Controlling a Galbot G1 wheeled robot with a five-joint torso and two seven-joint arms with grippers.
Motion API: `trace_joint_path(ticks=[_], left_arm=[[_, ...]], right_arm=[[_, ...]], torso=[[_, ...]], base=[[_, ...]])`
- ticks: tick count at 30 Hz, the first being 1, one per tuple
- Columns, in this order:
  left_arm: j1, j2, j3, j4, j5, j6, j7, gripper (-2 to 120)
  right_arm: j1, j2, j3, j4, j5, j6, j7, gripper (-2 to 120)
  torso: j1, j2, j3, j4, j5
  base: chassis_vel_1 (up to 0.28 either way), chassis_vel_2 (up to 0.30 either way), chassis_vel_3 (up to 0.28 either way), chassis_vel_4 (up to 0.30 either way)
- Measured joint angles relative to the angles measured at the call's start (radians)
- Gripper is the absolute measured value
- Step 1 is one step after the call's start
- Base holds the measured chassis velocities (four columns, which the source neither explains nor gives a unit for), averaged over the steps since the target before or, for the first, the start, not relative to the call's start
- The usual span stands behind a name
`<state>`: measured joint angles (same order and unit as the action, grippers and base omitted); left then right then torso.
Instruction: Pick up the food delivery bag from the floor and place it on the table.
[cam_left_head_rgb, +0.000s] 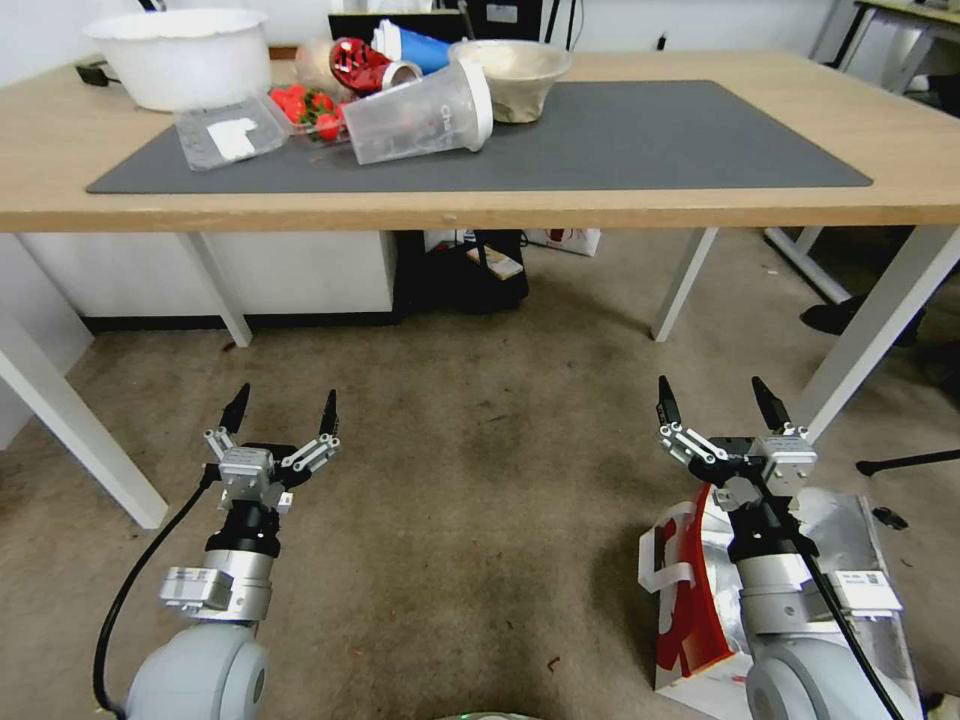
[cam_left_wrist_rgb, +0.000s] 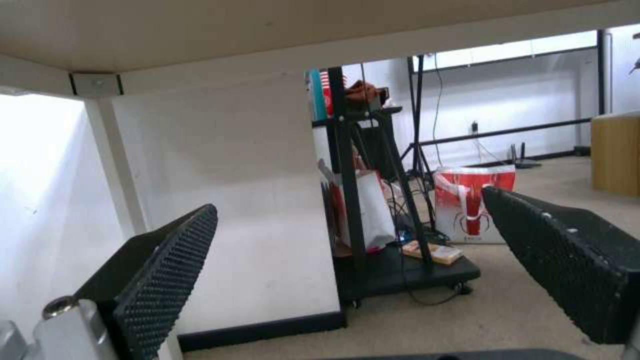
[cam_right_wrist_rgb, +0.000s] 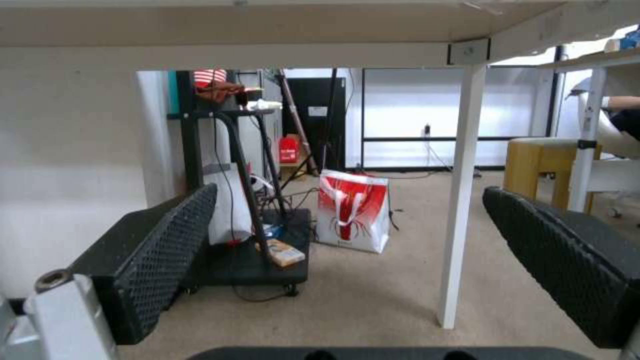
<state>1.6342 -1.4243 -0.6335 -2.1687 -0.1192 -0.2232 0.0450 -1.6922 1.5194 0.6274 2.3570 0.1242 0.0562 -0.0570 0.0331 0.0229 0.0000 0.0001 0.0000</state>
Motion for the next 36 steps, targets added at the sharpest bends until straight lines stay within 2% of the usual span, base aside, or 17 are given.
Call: trace_joint_path(ticks=[6,11,15,20,25,36], left_arm=[[0.000,0.001,0.000,0.008,-0.003,-0.006,-0.001,99],[-0.009,0.006,0.006,0.023,-0.035,-0.054,-0.005,99],[-0.012,0.010,0.009,0.024,-0.037,-0.062,-0.017,99],[-0.011,0.019,0.005,0.021,-0.032,-0.055,-0.033,100],[-0.003,0.039,0.001,0.003,-0.024,-0.016,-0.060,100],[0.005,0.051,0.010,0.022,-0.028,-0.012,-0.061,100]], right_arm=[[0.001,-0.002,-0.002,0.001,-0.001,0.000,0.000,100],[-0.002,-0.003,-0.001,0.003,-0.002,-0.001,0.000,100],[0.001,-0.007,0.003,0.006,-0.002,-0.001,0.000,100],[-0.005,-0.010,0.008,0.008,-0.003,0.000,0.001,100],[-0.012,-0.028,0.041,0.022,-0.008,0.001,0.008,100],[-0.045,-0.048,0.118,0.013,-0.039,0.017,0.015,100]], torso=[[-0.001,-0.002,0.000,0.0000,0.0001],[-0.001,0.000,0.000,-0.0001,0.0001],[-0.001,0.002,0.000,0.0000,0.0001],[-0.001,0.004,0.000,0.0000,0.0000],[0.000,0.005,0.000,0.0001,0.0001],[0.000,0.007,0.000,0.0000,0.0000]], base=[[0.000,0.000,0.000,0.000],[0.000,0.000,0.000,0.000],[0.000,0.000,0.000,0.000],[0.000,0.000,0.000,0.000],[0.000,0.000,0.000,0.000],[0.000,0.000,0.000,0.000]])
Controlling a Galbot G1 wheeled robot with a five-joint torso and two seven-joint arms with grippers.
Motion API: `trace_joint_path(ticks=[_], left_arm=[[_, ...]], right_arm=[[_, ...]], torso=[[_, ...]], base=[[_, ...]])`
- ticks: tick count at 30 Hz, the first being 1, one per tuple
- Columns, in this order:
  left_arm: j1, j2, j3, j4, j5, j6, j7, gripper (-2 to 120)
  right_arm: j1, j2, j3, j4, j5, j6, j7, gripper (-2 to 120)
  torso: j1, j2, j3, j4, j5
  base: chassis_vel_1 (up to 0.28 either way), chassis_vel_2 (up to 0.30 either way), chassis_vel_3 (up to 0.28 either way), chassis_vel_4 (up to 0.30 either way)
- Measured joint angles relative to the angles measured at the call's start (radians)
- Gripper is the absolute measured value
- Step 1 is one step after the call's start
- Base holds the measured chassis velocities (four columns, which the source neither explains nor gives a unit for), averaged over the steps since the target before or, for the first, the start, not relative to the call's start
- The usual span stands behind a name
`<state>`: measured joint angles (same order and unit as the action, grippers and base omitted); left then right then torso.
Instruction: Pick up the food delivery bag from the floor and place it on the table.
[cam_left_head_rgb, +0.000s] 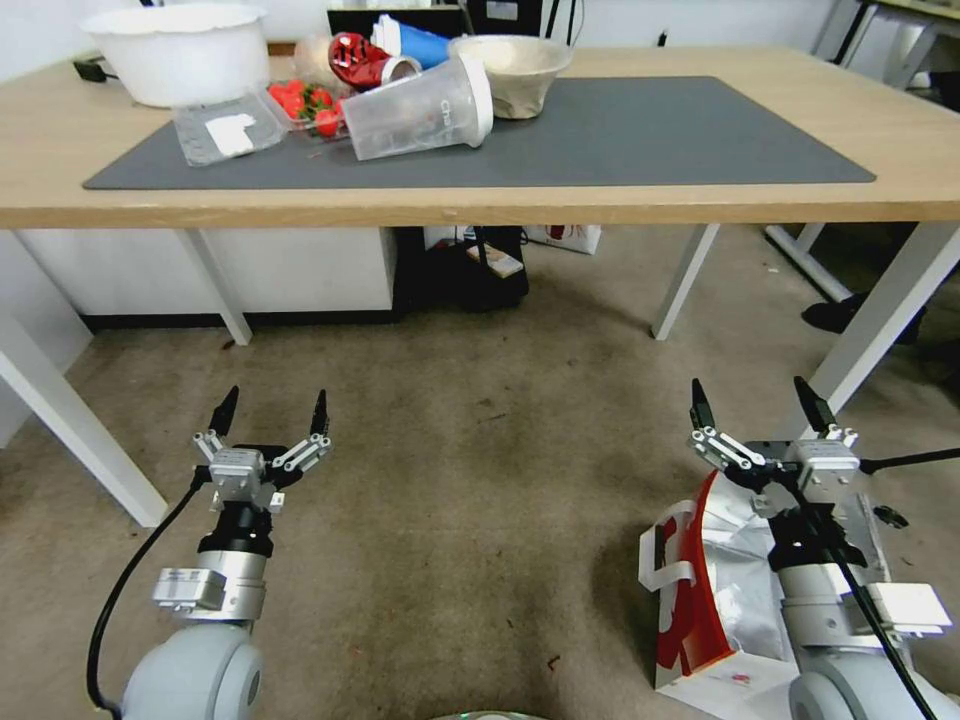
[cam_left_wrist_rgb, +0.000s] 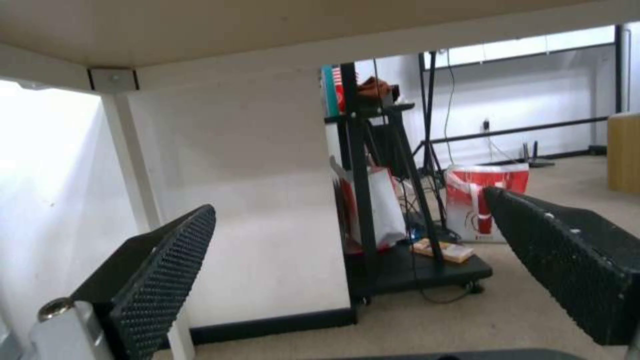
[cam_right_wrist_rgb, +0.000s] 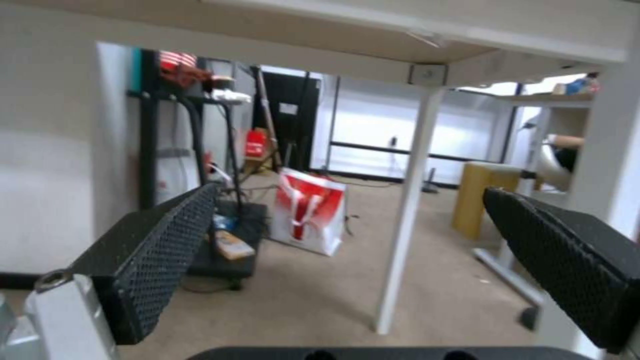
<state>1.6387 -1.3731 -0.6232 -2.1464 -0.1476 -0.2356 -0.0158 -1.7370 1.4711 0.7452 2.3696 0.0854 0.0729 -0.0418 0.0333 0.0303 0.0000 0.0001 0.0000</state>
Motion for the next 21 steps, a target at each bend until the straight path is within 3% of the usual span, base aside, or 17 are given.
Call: trace_joint_path(ticks=[7,21], left_arm=[[-0.008,0.009,0.002,0.022,-0.001,-0.001,0.000,100],[-0.021,0.005,0.013,0.072,0.005,-0.023,-0.002,100]], right_arm=[[0.001,0.003,0.092,-0.068,-0.010,0.037,0.002,100],[0.000,-0.029,0.275,-0.161,0.135,0.049,-0.020,100]], torso=[[0.000,0.001,0.000,0.0000,0.0002],[0.000,0.002,0.000,0.0000,0.0000]], base=[[0.000,0.000,0.000,0.000],[0.000,0.000,0.000,0.000]])
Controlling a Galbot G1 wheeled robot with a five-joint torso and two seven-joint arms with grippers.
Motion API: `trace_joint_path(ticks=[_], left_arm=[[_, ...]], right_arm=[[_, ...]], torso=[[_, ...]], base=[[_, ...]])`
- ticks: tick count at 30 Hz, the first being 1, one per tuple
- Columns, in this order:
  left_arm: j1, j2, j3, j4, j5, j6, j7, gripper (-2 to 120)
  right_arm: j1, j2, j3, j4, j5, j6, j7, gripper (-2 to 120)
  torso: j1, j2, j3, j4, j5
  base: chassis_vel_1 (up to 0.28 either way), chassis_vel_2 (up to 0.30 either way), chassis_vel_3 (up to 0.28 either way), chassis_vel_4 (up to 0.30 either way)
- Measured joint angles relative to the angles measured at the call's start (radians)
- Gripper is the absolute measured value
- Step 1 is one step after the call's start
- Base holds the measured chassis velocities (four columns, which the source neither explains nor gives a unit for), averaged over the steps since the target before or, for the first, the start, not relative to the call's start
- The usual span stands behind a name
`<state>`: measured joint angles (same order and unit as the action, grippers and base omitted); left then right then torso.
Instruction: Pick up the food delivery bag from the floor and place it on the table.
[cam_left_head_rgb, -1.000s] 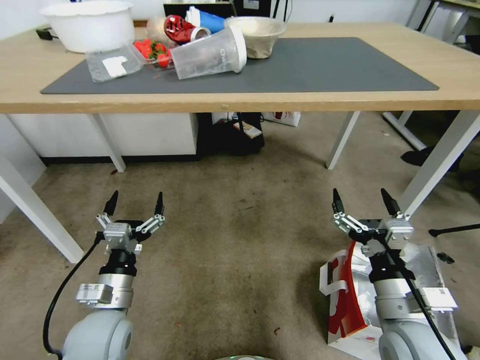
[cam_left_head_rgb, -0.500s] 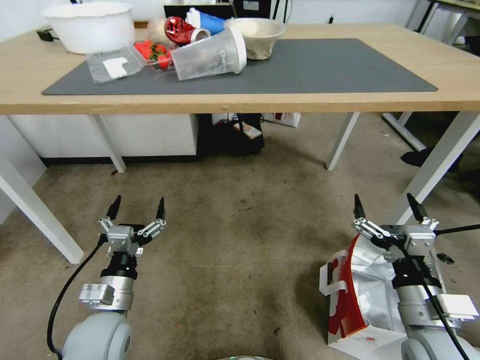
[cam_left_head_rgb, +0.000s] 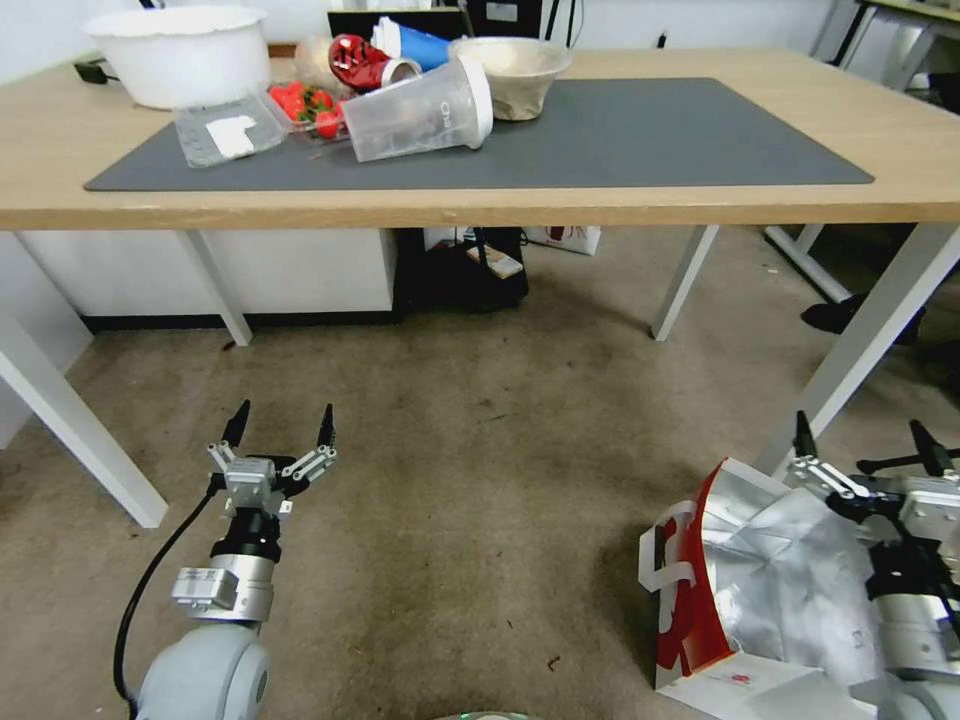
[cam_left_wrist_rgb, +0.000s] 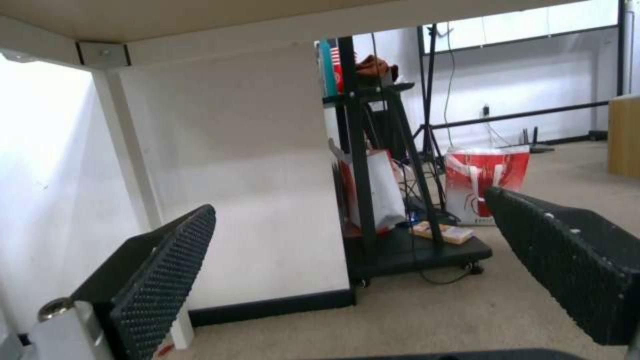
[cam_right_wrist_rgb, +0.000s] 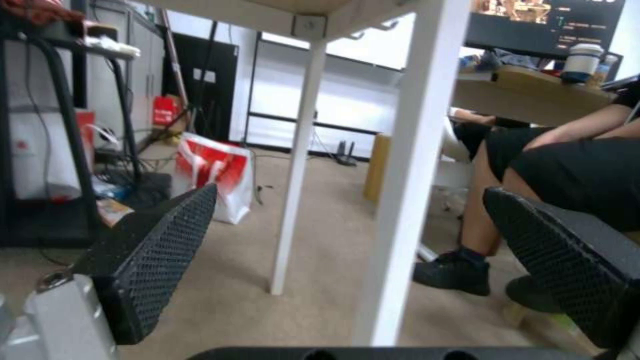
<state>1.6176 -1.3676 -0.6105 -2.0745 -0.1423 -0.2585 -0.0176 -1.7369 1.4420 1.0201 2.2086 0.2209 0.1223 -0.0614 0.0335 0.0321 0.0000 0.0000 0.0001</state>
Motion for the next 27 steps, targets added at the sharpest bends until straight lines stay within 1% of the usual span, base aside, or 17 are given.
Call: trace_joint_path(ticks=[3,8,17,23,27], left_arm=[[-0.001,0.002,-0.002,0.001,-0.001,-0.004,-0.009,100],[0.004,0.000,-0.002,0.005,-0.001,-0.008,-0.011,99],[0.008,-0.003,-0.003,0.004,0.004,-0.013,-0.015,99],[0.017,-0.009,0.001,0.004,0.011,-0.024,-0.021,98],[0.020,-0.013,0.004,0.004,0.014,-0.026,-0.023,98]], right_arm=[[-0.004,-0.049,0.036,-0.052,0.006,0.012,-0.005,100],[-0.001,-0.085,0.057,-0.095,0.018,0.015,-0.010,100],[0.023,-0.106,0.076,-0.159,0.019,0.014,-0.016,100],[0.045,-0.125,0.099,-0.243,-0.005,0.038,-0.017,100],[0.048,-0.131,0.100,-0.275,-0.008,0.043,-0.017,100]], torso=[[0.000,0.000,0.000,0.0000,0.0001],[0.000,0.000,0.000,0.0000,0.0001],[0.000,0.001,0.000,0.0000,0.0001],[0.000,0.001,0.000,0.0001,0.0000],[0.000,0.001,0.000,0.0001,0.0000]], base=[[0.000,0.000,0.000,0.000],[0.000,0.000,0.000,0.000],[0.000,0.000,0.000,0.000],[0.000,0.000,0.000,0.000],[0.000,0.000,0.000,0.000]])
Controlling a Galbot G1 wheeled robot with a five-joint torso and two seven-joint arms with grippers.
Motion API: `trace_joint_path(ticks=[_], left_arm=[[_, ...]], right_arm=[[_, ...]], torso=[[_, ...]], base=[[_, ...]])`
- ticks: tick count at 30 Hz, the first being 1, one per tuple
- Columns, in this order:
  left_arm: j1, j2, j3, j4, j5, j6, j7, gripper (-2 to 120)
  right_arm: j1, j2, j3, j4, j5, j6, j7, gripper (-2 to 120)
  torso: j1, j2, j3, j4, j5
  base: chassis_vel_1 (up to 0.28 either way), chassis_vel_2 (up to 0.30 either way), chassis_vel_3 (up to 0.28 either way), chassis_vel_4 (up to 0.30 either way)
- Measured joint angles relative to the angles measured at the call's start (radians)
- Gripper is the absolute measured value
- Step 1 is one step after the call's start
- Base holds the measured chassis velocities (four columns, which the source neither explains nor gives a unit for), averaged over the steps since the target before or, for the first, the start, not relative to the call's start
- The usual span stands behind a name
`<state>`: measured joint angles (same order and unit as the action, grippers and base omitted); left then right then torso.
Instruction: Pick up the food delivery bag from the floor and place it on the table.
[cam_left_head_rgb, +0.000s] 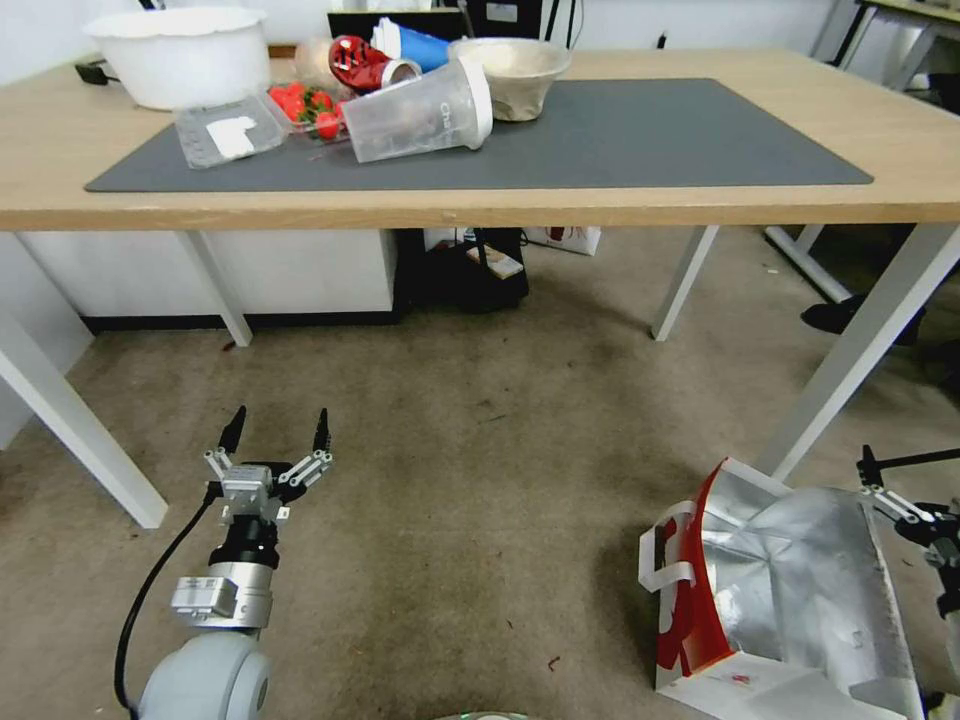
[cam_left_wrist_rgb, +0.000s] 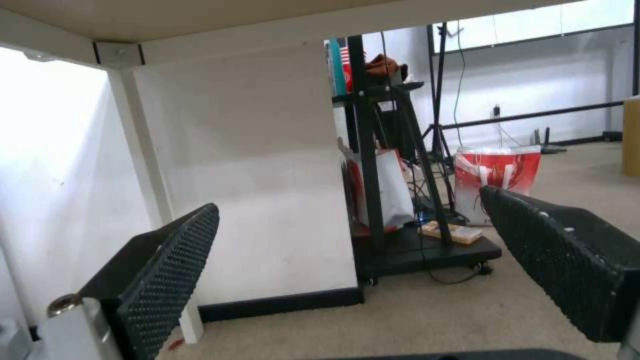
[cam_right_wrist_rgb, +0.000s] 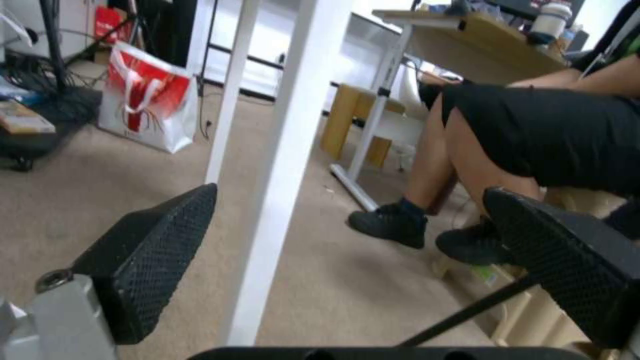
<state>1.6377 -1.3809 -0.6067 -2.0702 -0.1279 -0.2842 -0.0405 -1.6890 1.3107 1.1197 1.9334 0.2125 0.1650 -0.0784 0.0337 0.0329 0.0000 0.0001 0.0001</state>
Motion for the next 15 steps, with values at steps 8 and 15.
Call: trace_joint_path(ticks=[8,15], left_arm=[[0.004,-0.010,0.005,0.001,0.007,-0.009,-0.001,98],[0.008,-0.015,0.006,0.006,0.011,-0.019,-0.001,98]], right_arm=[[0.025,-0.006,0.002,-0.076,-0.006,0.008,-0.014,100],[0.038,-0.022,-0.013,-0.126,0.055,-0.029,-0.032,100]], torso=[[0.000,0.000,0.000,0.0000,-0.0001],[0.000,0.000,0.000,0.0000,0.0000]], base=[[0.000,0.000,0.000,0.000],[0.000,0.000,0.000,0.000]])
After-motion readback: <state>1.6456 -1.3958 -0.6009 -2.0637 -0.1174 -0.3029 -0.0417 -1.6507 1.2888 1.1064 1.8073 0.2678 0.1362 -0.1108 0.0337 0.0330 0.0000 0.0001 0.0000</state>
